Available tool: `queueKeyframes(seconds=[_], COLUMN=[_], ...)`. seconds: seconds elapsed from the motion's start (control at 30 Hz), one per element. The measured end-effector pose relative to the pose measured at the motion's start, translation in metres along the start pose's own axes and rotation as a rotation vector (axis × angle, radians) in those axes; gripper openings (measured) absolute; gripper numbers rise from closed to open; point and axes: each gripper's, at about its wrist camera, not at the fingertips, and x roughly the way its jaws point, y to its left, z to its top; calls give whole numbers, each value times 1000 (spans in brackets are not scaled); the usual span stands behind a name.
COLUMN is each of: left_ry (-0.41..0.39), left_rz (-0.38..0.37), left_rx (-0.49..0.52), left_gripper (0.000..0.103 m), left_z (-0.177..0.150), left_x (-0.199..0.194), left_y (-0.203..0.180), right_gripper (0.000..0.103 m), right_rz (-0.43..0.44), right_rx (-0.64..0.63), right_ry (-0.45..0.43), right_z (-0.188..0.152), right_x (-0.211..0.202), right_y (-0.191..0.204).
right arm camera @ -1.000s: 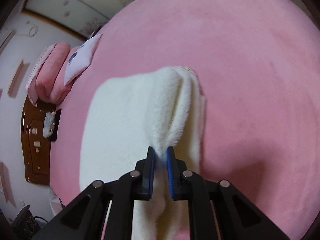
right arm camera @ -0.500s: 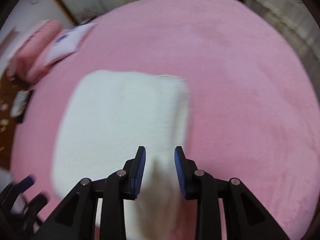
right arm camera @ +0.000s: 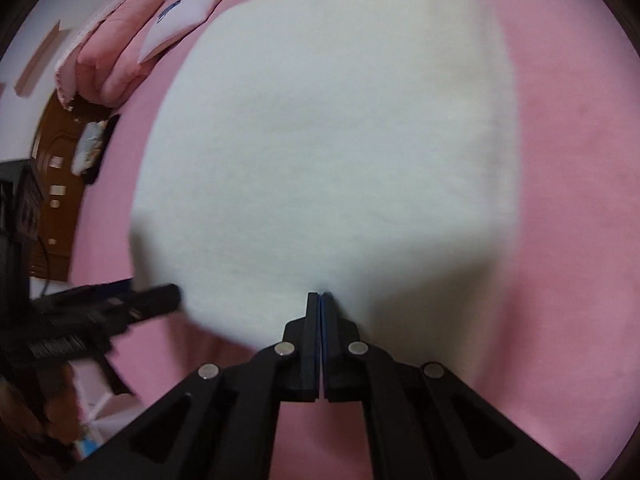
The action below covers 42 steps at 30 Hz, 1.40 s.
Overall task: Fold large clothes
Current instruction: 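Press the folded cardigan bundle flat with both grippers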
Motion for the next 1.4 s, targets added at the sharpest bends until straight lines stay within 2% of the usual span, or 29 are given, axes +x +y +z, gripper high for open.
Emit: queueKeyframes(seconds=[0.13,0.23,0.27,0.33,0.4,0.47,0.5,0.57,0.67,0.8,1.0,1.13,1.2,1.3,1.4], left_ry=[-30,-43,-51,-92,-121,-124,-126,-156,-204,-221,-220,-225,-229,-226,-239], left_rz=[9,24,11,-38,-65,-38,-16,-19,-36,-58,-199,-257,-287,-300,-301], left_rx=[58,98,104,113,130,145,150,173,188,191,164,133,105,82,101], left_gripper=[68,64,61,55,44,22,20,17,16,16,16,13,13,12,12], left_z=[-6,-8,-3,2,9,17,23,33,49,79,130,158,168,182,184], left_x=[-13,-23,-30,-42,-46,-40,-36,-36,-39,-27,-4,18,28,59,63], left_y=[-2,-11,-11,-14,-17,-24,-20,-21,-23,-28,-31,-37,-36,-36,-34], right_gripper=[0,0,0,0,0,0,0,0,0,0,0,0,0,0,0], right_rz=[-127,-156,-130,-20,113,130,141,180,223,226,244,258,248,163,122], right_rx=[6,-52,-66,-61,-22,18,35,58,102,132,209,234,235,253,276], right_ry=[-51,-95,-114,-149,-145,-110,-93,-86,-97,-156,-212,-238,-247,-288,-335], right_z=[-10,-6,-1,2,12,23,28,35,47,69,114,142,156,181,193], right_x=[-26,-42,-45,-53,-47,-30,-21,-5,15,29,45,56,59,66,60], right_y=[-10,8,18,14,18,26,29,39,49,59,47,40,36,26,12])
